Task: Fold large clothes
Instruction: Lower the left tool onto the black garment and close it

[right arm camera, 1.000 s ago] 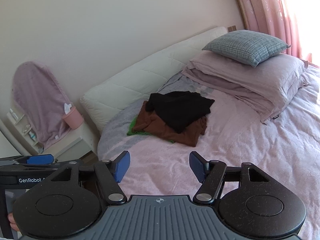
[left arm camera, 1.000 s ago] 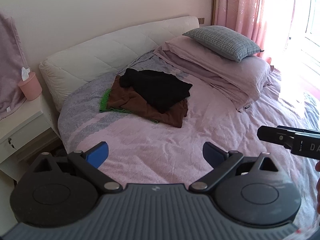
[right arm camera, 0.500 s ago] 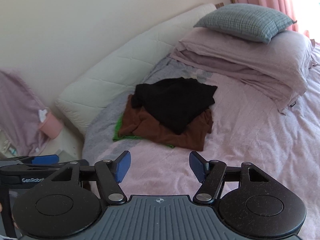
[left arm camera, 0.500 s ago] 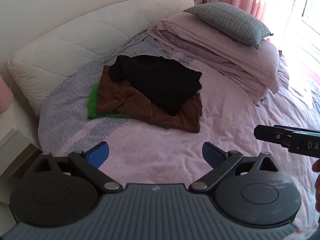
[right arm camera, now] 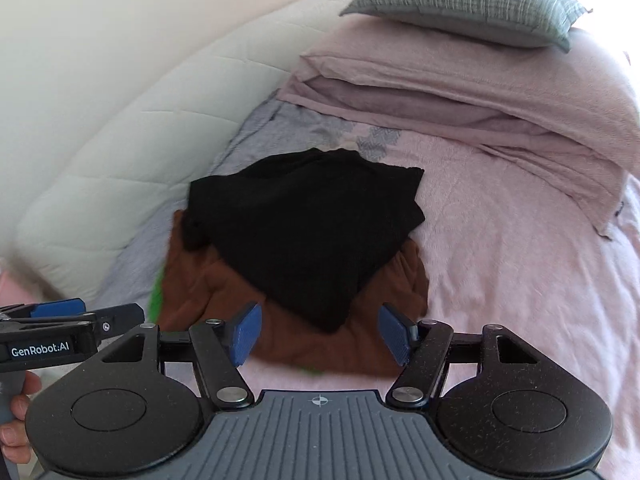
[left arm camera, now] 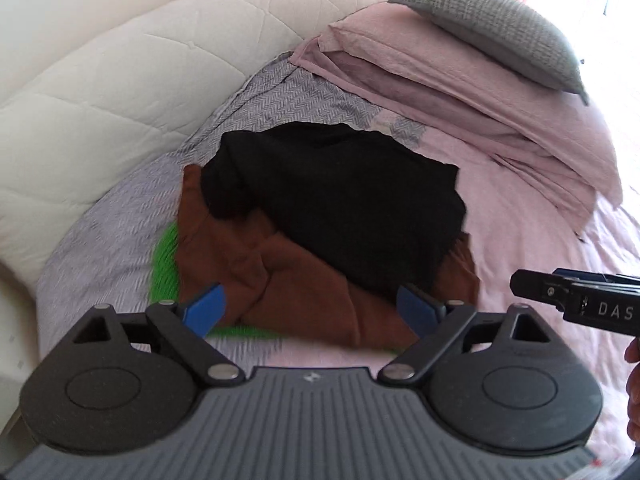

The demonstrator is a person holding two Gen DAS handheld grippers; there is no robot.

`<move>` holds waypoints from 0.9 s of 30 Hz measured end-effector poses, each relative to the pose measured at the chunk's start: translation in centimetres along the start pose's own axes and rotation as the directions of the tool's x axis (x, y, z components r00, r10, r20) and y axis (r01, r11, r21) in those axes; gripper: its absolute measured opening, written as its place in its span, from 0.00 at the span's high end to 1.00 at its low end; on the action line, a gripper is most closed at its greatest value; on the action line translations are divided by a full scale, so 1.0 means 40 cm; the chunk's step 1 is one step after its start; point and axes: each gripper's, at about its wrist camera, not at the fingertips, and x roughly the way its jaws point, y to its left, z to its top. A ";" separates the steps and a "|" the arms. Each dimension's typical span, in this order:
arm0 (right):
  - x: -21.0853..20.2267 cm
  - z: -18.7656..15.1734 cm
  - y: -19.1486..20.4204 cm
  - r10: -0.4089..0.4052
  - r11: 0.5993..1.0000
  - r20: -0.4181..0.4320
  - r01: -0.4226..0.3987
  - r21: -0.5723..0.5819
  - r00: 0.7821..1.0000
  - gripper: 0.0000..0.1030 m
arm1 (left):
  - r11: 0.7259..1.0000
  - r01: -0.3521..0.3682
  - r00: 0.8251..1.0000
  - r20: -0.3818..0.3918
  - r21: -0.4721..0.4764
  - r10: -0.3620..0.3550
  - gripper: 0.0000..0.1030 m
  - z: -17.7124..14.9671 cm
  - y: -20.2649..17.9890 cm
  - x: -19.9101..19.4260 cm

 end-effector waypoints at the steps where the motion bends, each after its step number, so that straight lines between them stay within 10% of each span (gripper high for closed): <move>1: 0.037 0.010 -0.001 -0.008 1.000 0.000 0.008 0.004 1.000 0.39 | 1.000 -0.003 1.000 -0.004 0.002 0.003 0.13 0.015 0.009 0.037; 17: 0.445 0.099 -0.106 -0.061 0.995 0.047 0.057 0.080 0.997 0.39 | 0.997 0.056 0.998 0.021 -0.046 -0.055 0.35 0.153 0.126 0.443; 25: 0.569 0.112 -0.100 -0.109 0.994 0.084 0.107 0.037 0.990 0.39 | 0.998 0.040 0.996 0.076 -0.045 -0.036 0.23 0.177 0.154 0.531; 27: 0.596 0.126 -0.088 -0.125 0.992 0.082 0.124 0.010 0.989 0.56 | 0.997 0.045 0.996 0.076 -0.067 -0.039 0.26 0.186 0.157 0.545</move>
